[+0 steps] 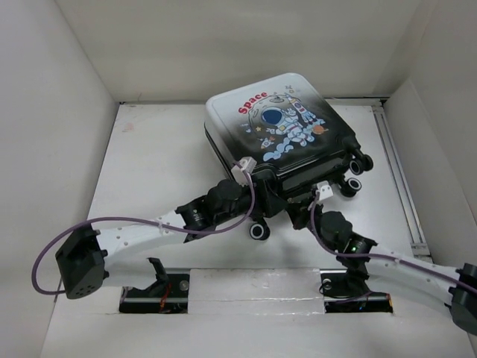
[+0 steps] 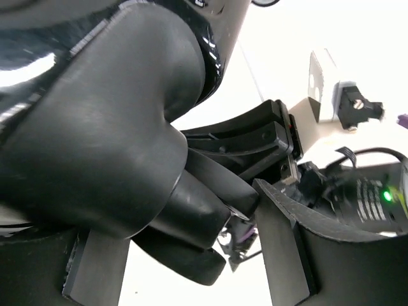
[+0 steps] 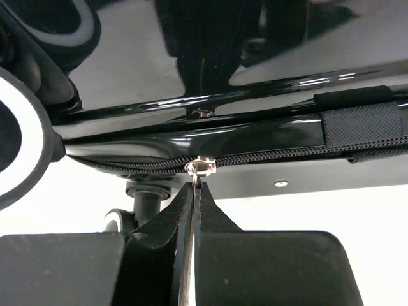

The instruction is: Pack the luggage

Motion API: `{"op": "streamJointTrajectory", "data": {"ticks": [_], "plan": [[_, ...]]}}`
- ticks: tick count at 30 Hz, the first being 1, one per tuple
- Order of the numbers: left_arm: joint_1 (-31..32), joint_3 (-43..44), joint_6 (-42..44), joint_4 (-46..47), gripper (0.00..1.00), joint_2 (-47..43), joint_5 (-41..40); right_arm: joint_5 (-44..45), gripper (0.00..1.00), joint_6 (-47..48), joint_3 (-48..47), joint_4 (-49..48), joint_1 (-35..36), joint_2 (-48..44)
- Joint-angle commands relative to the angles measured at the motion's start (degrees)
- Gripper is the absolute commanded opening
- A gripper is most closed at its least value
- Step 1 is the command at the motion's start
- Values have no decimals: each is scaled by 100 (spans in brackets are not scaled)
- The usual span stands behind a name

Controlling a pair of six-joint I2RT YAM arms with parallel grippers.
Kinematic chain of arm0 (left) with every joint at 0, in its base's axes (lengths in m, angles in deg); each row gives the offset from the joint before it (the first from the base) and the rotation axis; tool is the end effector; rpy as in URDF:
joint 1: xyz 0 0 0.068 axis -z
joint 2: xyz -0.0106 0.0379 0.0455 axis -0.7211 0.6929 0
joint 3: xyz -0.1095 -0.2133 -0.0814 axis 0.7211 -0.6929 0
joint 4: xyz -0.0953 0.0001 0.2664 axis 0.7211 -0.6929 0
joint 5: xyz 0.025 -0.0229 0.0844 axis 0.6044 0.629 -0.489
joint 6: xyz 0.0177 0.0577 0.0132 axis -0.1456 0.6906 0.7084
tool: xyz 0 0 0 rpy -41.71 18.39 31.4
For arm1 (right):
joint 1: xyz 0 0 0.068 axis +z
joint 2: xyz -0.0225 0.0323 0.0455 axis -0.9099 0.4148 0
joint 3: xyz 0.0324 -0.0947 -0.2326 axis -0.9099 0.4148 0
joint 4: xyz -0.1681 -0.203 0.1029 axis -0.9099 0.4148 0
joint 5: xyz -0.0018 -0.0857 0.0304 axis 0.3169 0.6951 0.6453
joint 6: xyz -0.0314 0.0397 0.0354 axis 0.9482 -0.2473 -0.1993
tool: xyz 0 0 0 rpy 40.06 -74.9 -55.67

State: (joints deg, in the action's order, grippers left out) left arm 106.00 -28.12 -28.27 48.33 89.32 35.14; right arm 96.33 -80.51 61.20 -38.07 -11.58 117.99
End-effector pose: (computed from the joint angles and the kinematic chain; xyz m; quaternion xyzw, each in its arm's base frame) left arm 0.1621 -0.2783 0.2604 0.0910 0.7514 -0.5177 0.3988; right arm 0.1434 0.1677 0.1654 -0.0955 0.7610 0.2707 0.5817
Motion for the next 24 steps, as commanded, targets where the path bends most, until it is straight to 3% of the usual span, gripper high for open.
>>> {"op": "streamJointTrajectory", "data": {"ticks": [1,5,12,16,20,21,22,23,24], "plan": [[-141,347,223,1738,0,-625,-831,-1125,0,-75,-104,335,-17,-914],[-141,76,223,1676,0,-757,-893,-1441,0,285,-489,1231,-888,-1074],[-141,4,223,1518,0,-862,-1139,-1136,0,471,-912,2139,-1558,-485],[-141,-57,223,1412,0,-863,-1245,-1222,0,409,-1026,2140,-1700,-274],[-141,30,223,1036,0,-706,-1104,-2319,0,340,-860,1342,-1700,-274],[-141,153,223,878,5,-705,-1104,-2434,0,339,-808,1245,-1700,-152],[-141,215,223,528,17,-626,-1104,-2505,0,339,-807,1087,-1613,-81],[-141,215,223,394,34,-626,-1104,-2506,0,339,-807,1033,-1499,-2],[-141,215,223,332,64,-626,-1044,-2506,0,452,-911,1033,-1497,216]]}}
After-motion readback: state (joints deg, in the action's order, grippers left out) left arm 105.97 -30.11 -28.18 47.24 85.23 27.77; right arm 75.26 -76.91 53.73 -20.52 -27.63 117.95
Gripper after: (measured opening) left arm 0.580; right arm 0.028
